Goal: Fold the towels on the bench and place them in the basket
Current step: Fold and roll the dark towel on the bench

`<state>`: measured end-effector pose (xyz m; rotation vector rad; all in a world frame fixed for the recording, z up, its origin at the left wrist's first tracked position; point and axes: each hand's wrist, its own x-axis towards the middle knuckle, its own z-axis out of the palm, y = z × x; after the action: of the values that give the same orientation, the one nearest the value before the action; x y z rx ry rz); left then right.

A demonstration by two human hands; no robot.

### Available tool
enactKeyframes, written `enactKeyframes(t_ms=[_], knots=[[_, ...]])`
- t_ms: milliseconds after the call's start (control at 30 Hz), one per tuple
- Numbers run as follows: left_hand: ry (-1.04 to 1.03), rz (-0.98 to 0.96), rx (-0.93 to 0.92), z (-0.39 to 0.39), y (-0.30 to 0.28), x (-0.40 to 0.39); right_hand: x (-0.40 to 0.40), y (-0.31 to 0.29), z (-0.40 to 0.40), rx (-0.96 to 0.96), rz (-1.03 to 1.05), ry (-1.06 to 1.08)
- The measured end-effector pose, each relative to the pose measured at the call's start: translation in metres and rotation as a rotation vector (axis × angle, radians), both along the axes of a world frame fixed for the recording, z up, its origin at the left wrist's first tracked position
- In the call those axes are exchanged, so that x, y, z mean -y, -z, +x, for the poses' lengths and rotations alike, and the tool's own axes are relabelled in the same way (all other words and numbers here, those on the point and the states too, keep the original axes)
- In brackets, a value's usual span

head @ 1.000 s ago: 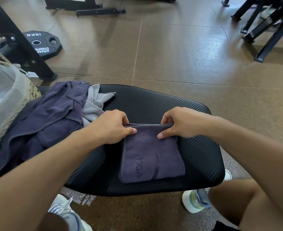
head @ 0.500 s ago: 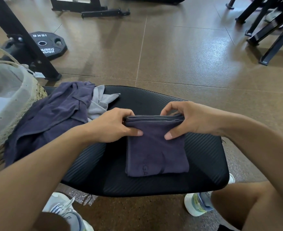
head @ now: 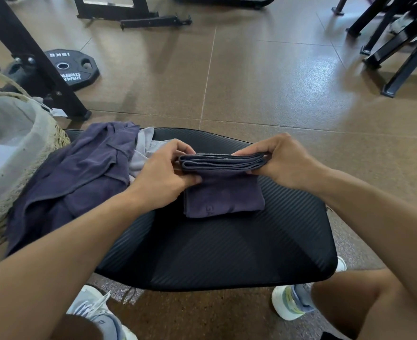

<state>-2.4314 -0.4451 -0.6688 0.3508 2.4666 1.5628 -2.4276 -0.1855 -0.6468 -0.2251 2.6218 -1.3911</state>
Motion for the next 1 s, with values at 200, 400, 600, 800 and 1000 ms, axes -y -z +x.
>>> enactKeyframes(t_ms=[200, 400, 600, 800, 1000], knots=[[-0.015, -0.246, -0.11, 0.009, 0.009, -0.002, -0.008, -0.01, 0.002, 0.159, 0.009, -0.202], [0.02, -0.311, -0.281, 0.019, 0.009, -0.008, -0.019, -0.024, 0.009, 0.255, 0.066, -0.305], [0.176, -0.263, -0.267, 0.019, 0.001, -0.003, -0.023, -0.03, 0.013, 0.29, 0.102, -0.298], [0.246, -0.271, -0.244, 0.018, 0.004, 0.005, -0.025, -0.022, 0.012, 0.236, 0.086, -0.213], [0.228, -0.386, -0.227, 0.015, 0.003, 0.013, -0.023, -0.016, 0.011, 0.219, 0.236, -0.229]])
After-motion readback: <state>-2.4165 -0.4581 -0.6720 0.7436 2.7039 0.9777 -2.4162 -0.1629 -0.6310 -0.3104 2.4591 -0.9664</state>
